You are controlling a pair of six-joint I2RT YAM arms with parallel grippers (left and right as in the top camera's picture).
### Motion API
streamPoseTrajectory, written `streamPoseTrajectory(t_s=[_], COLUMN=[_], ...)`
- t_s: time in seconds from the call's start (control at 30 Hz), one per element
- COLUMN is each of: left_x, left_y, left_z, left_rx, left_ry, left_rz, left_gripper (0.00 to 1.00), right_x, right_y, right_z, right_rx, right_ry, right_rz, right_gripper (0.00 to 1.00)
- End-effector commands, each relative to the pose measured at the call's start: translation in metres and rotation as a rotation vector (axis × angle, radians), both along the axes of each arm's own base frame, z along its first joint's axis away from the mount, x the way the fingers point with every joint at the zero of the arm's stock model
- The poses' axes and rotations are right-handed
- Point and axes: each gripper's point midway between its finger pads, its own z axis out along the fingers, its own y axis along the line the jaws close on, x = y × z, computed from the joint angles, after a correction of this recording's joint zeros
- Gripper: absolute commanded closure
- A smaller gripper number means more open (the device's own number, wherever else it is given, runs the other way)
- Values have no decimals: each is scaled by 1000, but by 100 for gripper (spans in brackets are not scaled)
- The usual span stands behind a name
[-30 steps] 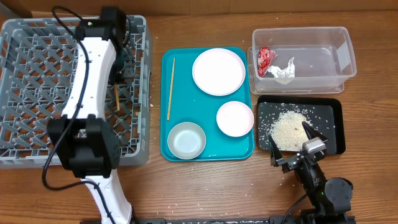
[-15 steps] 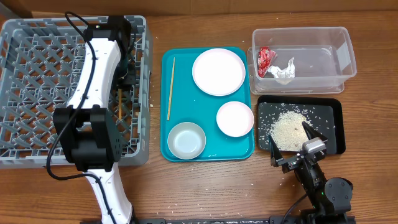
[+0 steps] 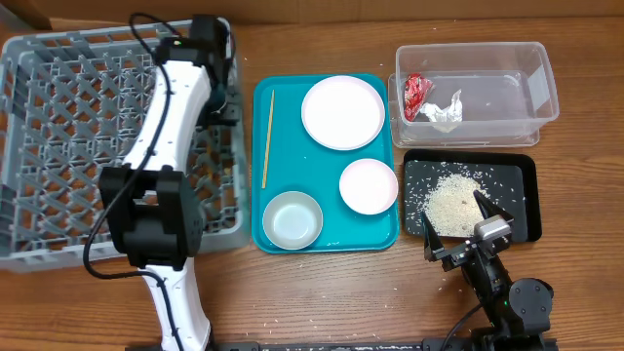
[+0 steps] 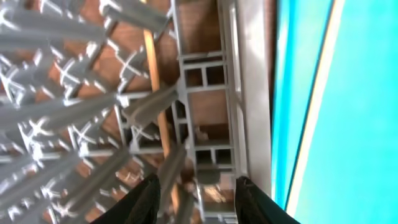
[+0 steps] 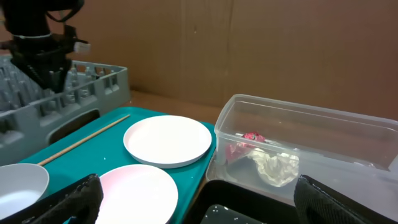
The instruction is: Sort waste into correct bins and load items into the dishwasher
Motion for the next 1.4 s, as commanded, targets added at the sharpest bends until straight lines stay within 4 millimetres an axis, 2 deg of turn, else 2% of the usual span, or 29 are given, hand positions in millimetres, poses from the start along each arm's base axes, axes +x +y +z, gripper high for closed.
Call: streamPoseTrajectory(t_s=[0.0,0.03,0.1,0.17,0.23,0.3,0.33,0.4,0.53,0.6,0.67,0.77,0.93,0.97,1.03,1.1,1.13,1.27,1.37], left_x=[-12,-16,-24,-31,-35,-41,-43,-45,-46,-49,-49,-49,-50,-50,-49,-50,-51,-52,-51], left_y=[-65,-67,-61,-53,-49,-45,-45,-46,-64,-71,-79,-81,-74,-71,-70,-68,-66,-56,-26], left_z=[-35,-45,-53,-55,-54,-49,-41,-10,45,60,64,53,10,-7,-21,-32,-35,-37,-35], left_rx=[-127,-122,-71,-31,-21,-26,-44,-78,-187,-200,-207,-174,-118,-96,-82,-63,-51,-8,33], left_ry=[48,66,95,117,136,153,156,119,6,-28,-45,-27,66,99,125,147,155,158,154], left_rz=[-61,-56,-43,-16,-10,-2,1,4,-26,-23,-29,3,74,100,101,103,106,141,251], left_gripper=[59,66,68,65,72,74,73,68,61,61,71,83,85,86,87,92,96,96,95], right_x=[0,0,0,0,0,0,0,0,0,0,0,0,0,0,0,0,0,0,0], right_y=[-2,-2,-2,-2,-2,-2,-2,-1,-2,-2,-2,-2,-1,-2,-2,-1,-2,-2,-2], right_z=[-1,-1,-1,-1,-1,-1,-1,-1,-1,-1,-1,-1,-1,-1,-1,-1,-1,-1,-1], right_rx=[1,1,1,1,1,1,1,1,1,1,1,1,1,1,1,1,1,1,1], right_ry=[-8,-8,-8,-8,-8,-8,-8,-8,-8,-8,-8,-8,-8,-8,-8,-8,-8,-8,-8], right_rz=[-9,-9,-9,-9,-9,-9,-9,-8,-9,-9,-9,-9,-8,-9,-9,-8,-9,-9,-9], right_gripper=[0,0,0,0,0,0,0,0,0,0,0,0,0,0,0,0,0,0,0])
